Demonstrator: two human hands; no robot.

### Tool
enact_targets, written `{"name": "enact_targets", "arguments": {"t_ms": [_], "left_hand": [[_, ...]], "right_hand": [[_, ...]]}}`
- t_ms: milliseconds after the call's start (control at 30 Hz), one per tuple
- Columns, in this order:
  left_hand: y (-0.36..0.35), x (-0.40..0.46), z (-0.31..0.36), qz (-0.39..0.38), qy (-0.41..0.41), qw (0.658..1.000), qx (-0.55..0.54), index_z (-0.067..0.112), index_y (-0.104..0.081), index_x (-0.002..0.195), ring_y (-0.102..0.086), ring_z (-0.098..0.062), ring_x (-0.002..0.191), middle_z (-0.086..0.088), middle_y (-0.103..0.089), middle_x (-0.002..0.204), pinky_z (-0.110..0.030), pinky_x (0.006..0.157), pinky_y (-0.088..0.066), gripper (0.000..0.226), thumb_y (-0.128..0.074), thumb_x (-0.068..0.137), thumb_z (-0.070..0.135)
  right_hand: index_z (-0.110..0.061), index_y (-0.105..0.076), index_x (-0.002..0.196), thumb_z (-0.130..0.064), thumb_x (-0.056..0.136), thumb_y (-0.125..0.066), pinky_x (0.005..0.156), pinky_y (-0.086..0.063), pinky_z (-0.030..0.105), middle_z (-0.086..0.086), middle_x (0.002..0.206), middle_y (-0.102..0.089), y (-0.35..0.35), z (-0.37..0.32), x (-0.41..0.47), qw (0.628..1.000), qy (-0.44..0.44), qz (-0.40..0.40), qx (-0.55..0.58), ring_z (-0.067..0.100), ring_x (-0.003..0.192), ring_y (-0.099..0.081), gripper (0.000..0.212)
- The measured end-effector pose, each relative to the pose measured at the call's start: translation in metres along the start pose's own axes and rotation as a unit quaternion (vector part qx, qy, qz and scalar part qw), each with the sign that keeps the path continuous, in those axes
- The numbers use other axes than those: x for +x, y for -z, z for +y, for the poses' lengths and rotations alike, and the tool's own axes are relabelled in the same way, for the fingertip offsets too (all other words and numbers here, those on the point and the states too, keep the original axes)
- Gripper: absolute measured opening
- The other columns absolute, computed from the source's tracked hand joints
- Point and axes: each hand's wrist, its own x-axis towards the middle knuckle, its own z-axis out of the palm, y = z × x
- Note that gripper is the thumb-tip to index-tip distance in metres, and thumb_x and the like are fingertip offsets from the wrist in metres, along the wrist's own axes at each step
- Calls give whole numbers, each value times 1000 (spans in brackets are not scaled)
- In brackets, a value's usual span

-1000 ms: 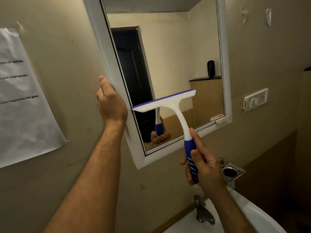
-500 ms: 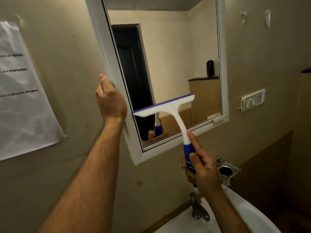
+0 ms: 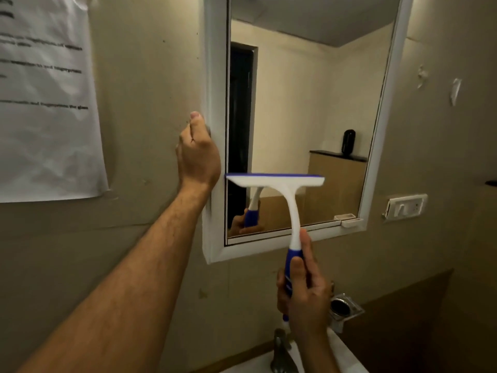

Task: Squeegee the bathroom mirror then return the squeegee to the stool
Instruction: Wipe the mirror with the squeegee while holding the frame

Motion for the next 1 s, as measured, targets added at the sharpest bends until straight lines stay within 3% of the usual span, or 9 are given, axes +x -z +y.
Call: {"name": "enact_targets", "arguments": {"t_ms": [67, 200, 300, 400, 567, 767, 867, 1000], "left_hand": [[0, -1, 3, 1, 1, 1000, -4, 30, -30, 62, -35, 3, 57, 11, -35, 64, 0, 47, -35, 43, -22, 104, 31], [1, -4, 7, 0, 4, 1000, 5, 31, -29, 62, -35, 6, 58, 14, -33, 65, 4, 50, -34, 42, -22, 104, 30], [1, -4, 6, 0, 0, 1000, 10, 31, -30, 62, -33, 5, 55, 13, -32, 63, 0, 47, -34, 43, -21, 104, 30], [1, -6, 8, -1, 4, 1000, 14, 32, -26, 61, -35, 10, 46, 14, -28, 62, 4, 44, -31, 44, -22, 104, 30], [1, -6, 8, -3, 11, 1000, 19, 32, -26, 61, -30, 5, 55, 13, -30, 63, 5, 42, -28, 44, -21, 104, 31], [1, -7, 10, -3, 9, 1000, 23, 33, -25, 61, -35, 8, 50, 15, -27, 63, 6, 44, -29, 44, -20, 105, 28], [0, -9, 12, -3, 19, 999, 34, 34, -23, 62, -28, 8, 51, 15, -25, 63, 7, 46, -28, 44, -20, 105, 26], [2, -9, 10, -7, 14, 999, 46, 33, -24, 62, -34, 20, 42, 15, -24, 64, 7, 47, -28, 44, -20, 105, 25]], "right_hand": [[-64, -54, 118, -74, 70, -60, 39, -39, 21, 2, 62, -57, 2, 10, -8, 1000, -12, 0, 2, 11, 47, -43, 49], [-65, -53, 118, -77, 69, -59, 40, -40, 20, 0, 65, -59, 8, 5, -5, 1000, -5, -8, -25, 10, 48, -44, 51], [-64, -51, 121, -59, 83, -52, 41, -42, 20, -1, 70, -63, 8, -18, 12, 999, 13, 0, -40, 8, 51, -48, 38], [-59, -49, 124, -40, 89, -47, 40, -40, 20, -2, 68, -62, 3, -41, 30, 999, 21, -14, -26, 9, 50, -47, 40], [-62, -49, 124, -39, 90, -47, 40, -39, 21, -1, 66, -58, 5, -34, 17, 999, 7, -25, -19, 8, 48, -44, 41], [-69, -55, 110, -37, 85, -49, 42, -41, 18, -1, 63, -59, 29, -1, -15, 998, -34, -28, -36, 6, 50, -47, 41], [-65, -55, 116, -37, 87, -48, 42, -40, 20, -1, 65, -61, 28, -13, -6, 999, -22, -21, -43, 9, 50, -46, 41], [-61, -50, 122, -41, 88, -47, 41, -40, 20, 2, 73, -60, 8, -46, 25, 1000, 8, -11, -20, 7, 52, -48, 40]]}}
